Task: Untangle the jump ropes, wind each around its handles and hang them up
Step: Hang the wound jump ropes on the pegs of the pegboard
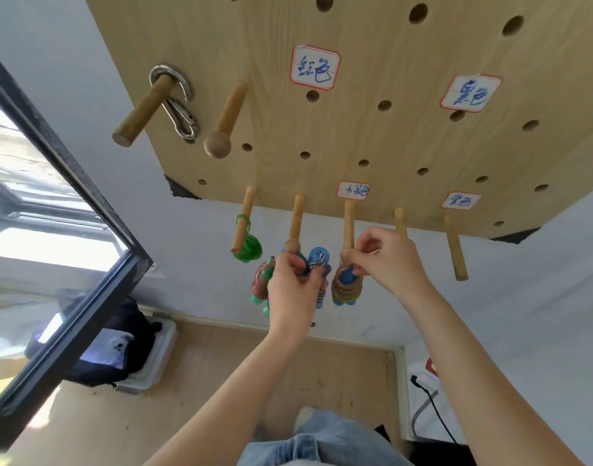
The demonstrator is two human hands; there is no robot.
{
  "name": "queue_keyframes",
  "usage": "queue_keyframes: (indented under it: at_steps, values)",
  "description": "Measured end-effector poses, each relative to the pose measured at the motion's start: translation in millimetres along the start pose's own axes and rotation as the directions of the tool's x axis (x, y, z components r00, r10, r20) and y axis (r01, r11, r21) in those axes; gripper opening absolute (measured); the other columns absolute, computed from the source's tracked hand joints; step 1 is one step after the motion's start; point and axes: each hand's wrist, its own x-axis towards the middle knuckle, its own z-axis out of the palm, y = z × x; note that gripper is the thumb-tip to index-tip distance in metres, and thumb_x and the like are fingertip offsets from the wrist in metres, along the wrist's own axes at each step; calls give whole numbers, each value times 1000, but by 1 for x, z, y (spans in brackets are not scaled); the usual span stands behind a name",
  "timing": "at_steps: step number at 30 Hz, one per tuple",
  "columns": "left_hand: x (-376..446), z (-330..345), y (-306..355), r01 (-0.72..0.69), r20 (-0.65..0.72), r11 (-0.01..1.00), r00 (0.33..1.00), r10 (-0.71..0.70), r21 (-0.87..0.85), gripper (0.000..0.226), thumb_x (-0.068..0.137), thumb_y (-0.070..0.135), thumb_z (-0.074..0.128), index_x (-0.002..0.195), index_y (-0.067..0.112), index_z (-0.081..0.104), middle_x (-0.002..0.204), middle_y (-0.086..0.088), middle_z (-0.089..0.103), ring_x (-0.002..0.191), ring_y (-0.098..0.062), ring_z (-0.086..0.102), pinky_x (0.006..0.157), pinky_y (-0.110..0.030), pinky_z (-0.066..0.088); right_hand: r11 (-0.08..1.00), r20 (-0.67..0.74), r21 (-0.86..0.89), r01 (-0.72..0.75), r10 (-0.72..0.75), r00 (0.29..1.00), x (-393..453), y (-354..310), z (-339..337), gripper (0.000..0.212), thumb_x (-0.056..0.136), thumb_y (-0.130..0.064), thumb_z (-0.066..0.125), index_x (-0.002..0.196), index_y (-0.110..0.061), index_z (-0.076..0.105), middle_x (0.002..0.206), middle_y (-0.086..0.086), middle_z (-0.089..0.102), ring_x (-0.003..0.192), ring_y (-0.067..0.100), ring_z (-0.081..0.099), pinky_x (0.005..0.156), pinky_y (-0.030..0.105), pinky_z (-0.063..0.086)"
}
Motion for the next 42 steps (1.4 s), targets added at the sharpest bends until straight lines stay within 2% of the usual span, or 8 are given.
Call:
queue_keyframes:
  at_steps: [5, 8, 14, 20, 25, 30, 36, 42]
  values:
    - [8, -28, 2, 93, 148, 995, 984, -97, 36, 27, 79, 7, 69, 72, 12, 43, 67, -8, 63, 43, -4, 59, 59, -29, 50, 959, -125, -268, 91, -129, 984, 35, -14, 3, 13, 80, -18, 66, 78, -13, 55, 80, 2, 60, 69, 4, 59, 64, 18, 47]
    - [7, -43, 5, 80, 238, 994, 966, -96, 78, 26, 80, 8, 68, 74, 9, 43, 65, -4, 64, 38, -5, 54, 48, -21, 47, 866, -197, -426, 261, -370, 908, 27, -21, 2, 9, 86, -17, 59, 94, -12, 59, 98, 4, 57, 86, 19, 57, 79, 38, 47]
    - [15, -72, 15, -73, 417, 993, 908, 27, 95, 24, 82, 1, 64, 74, 7, 42, 53, 8, 64, 39, -6, 54, 46, -18, 45, 896, 389, -162, 414, -327, 861, -27, -24, 28, 15, 83, -5, 60, 91, -14, 70, 94, -1, 64, 72, 18, 54, 61, 17, 39]
    - [17, -78, 13, -179, 306, 953, 947, 99, 244, 27, 81, 8, 68, 72, 15, 44, 66, 1, 66, 55, -12, 66, 57, -25, 52, 936, 395, -136, 324, -249, 884, -19, -29, 42, 8, 77, -9, 68, 81, -15, 66, 88, -5, 62, 63, 13, 47, 64, 31, 43]
    - [17, -76, 6, -212, 97, 902, 977, 189, 377, 30, 82, 13, 67, 69, 24, 42, 79, -4, 68, 63, -10, 68, 61, -29, 55, 953, 173, -149, 265, -239, 956, -18, -23, 62, 12, 77, -13, 67, 71, -14, 58, 66, -12, 50, 52, -11, 46, 51, 8, 35]
    - [24, -67, 4, -140, 95, 966, 988, 122, 220, 26, 80, 8, 68, 71, 14, 45, 81, -11, 67, 55, -5, 67, 58, -26, 54, 905, 107, -216, 367, -351, 930, -18, -28, 59, 9, 81, -12, 62, 73, -10, 57, 63, -11, 50, 57, -7, 48, 52, 10, 32]
    - [35, -67, 7, 3, 110, 1000, 994, -1, -16, 23, 74, 8, 73, 78, 13, 51, 88, -11, 70, 85, -25, 68, 82, -41, 54, 852, 111, -293, 433, -420, 901, -16, -30, 60, 3, 85, -11, 56, 82, -12, 57, 72, -10, 50, 76, 11, 47, 65, 25, 35]
    - [34, -77, 9, -18, 172, 998, 985, 7, 60, 11, 84, 9, 64, 79, 13, 55, 77, -2, 69, 57, -8, 67, 48, -14, 49, 912, 95, -166, 375, -364, 926, -23, -29, 55, 12, 77, -13, 63, 71, -14, 53, 69, -15, 48, 81, 13, 47, 72, 26, 38]
